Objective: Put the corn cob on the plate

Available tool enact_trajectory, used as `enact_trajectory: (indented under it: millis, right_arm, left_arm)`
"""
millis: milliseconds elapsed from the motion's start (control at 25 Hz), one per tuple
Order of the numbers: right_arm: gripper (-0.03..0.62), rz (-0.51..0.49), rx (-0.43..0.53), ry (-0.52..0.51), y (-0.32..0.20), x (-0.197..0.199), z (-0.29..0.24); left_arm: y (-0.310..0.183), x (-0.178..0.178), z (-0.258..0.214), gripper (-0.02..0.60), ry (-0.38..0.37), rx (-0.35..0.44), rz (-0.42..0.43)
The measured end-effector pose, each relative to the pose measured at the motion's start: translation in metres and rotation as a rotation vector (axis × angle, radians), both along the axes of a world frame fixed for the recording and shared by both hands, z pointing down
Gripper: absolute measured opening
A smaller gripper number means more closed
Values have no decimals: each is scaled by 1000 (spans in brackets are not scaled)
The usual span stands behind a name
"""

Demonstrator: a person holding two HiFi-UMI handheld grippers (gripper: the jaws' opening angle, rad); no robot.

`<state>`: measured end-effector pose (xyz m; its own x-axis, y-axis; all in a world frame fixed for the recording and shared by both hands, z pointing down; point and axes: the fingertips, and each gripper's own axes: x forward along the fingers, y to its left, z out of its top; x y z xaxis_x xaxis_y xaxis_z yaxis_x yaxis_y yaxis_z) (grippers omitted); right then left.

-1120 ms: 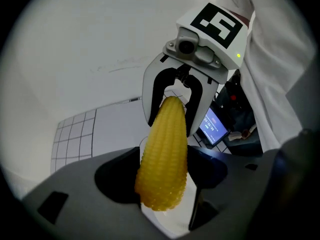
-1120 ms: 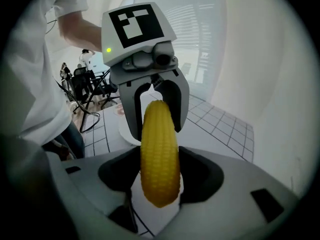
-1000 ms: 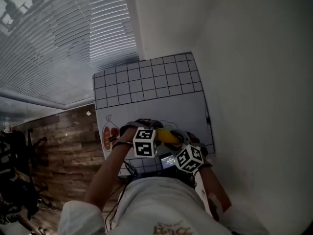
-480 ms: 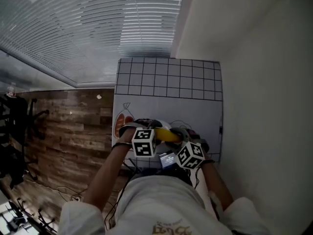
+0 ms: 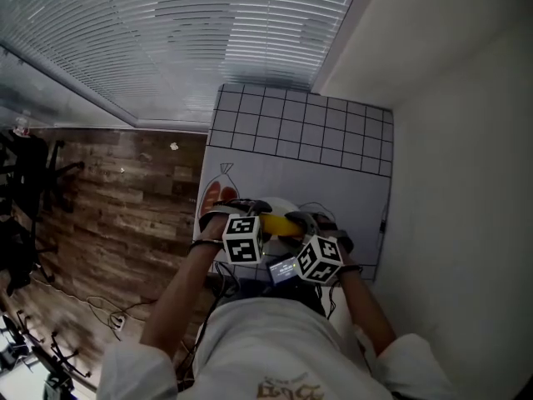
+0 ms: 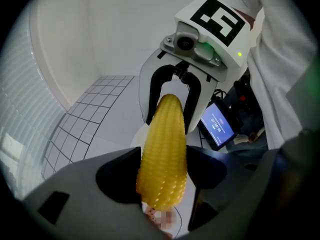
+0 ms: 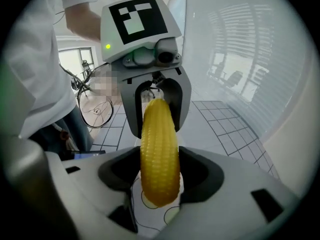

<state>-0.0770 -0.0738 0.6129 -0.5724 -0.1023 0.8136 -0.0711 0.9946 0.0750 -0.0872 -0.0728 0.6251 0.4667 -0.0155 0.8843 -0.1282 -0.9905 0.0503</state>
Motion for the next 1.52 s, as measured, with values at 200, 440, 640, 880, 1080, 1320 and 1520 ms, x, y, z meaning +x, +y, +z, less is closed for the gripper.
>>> enact_trajectory:
  millis: [200,440,640,880,1080,1320,1520]
  right_arm:
    - [242,-31,-17,23,-3,-5,17]
    - [242,-51,-32,40,-9,-9,37]
    - [242,-68,-50,60,-8,-7,51]
    - [244,-80,-59,70,-5,-6,62]
    - [245,-88,-73,68,-7,-9,64]
    - [247,-82,-55,75,-9,-8,65]
    - [247,-70,-60,79,-9,-7,65]
  left_arm:
    - [-2,-6,16,278,-17,-12,-31]
    - [-9,-10,34,278,-52,-3,-49]
    - [-9,-9,47,278,-68,-6,-62]
    - [-5,-9,58,278,-94,-11,-80]
    - [-6,-12,59,275,-96,-8,-84]
    - [-7,-11,60,270,-90,2,-97]
    - [-7,-9,60,270,-90,5,-103]
